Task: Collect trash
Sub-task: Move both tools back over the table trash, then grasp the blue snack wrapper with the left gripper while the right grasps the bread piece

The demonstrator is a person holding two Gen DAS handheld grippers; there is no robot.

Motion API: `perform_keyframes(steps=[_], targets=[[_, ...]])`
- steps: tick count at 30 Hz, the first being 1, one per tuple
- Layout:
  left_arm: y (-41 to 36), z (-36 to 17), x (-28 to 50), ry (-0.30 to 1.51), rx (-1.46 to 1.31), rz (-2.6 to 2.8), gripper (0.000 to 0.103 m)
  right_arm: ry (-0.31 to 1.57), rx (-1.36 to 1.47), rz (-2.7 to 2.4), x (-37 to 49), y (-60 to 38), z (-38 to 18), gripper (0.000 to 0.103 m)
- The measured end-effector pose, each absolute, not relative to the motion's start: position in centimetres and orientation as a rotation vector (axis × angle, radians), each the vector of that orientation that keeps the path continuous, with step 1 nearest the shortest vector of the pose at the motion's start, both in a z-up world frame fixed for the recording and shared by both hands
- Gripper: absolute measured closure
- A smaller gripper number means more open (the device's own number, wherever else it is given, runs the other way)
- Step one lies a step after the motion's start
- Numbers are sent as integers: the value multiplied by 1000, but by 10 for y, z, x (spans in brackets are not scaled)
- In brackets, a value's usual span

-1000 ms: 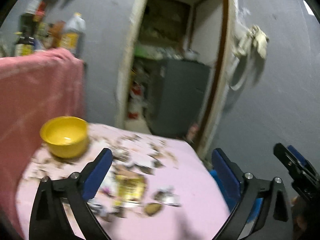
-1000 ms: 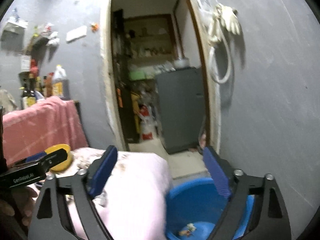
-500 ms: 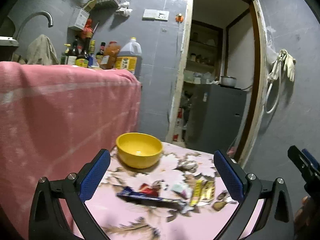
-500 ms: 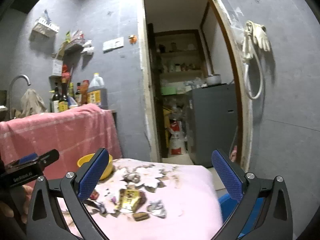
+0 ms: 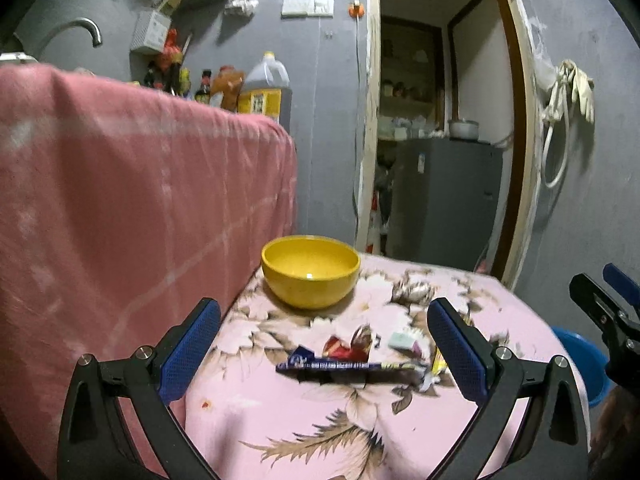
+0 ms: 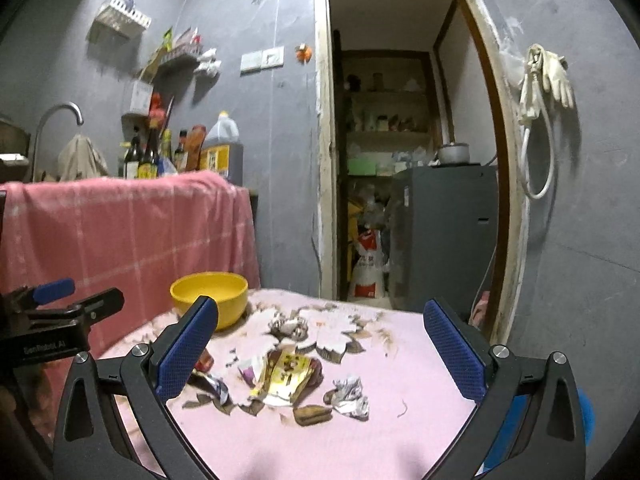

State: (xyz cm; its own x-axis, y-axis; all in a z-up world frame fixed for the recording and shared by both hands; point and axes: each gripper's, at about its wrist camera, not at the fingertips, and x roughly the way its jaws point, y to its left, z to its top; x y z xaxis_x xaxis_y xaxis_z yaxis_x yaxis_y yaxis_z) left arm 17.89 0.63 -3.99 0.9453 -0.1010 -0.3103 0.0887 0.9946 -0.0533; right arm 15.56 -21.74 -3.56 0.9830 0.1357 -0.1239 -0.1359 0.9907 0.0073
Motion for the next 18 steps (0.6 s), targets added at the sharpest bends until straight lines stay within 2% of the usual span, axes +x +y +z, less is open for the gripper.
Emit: perform_keyframes(steps=[10,12,14,18], targets=[[3,-56,205,451,-67,-102,2,326,27,144,190,-223,-60,0],[3,-57,212,484,-70,-98,2,357,34,156,194,-224,-64,7],[3,-60,220,522,-81,-93,3,402,32,168,200,-223,-68,20],[7,-66,229,570,-137,-96,6,479,25,207,209,-220,-78,37]])
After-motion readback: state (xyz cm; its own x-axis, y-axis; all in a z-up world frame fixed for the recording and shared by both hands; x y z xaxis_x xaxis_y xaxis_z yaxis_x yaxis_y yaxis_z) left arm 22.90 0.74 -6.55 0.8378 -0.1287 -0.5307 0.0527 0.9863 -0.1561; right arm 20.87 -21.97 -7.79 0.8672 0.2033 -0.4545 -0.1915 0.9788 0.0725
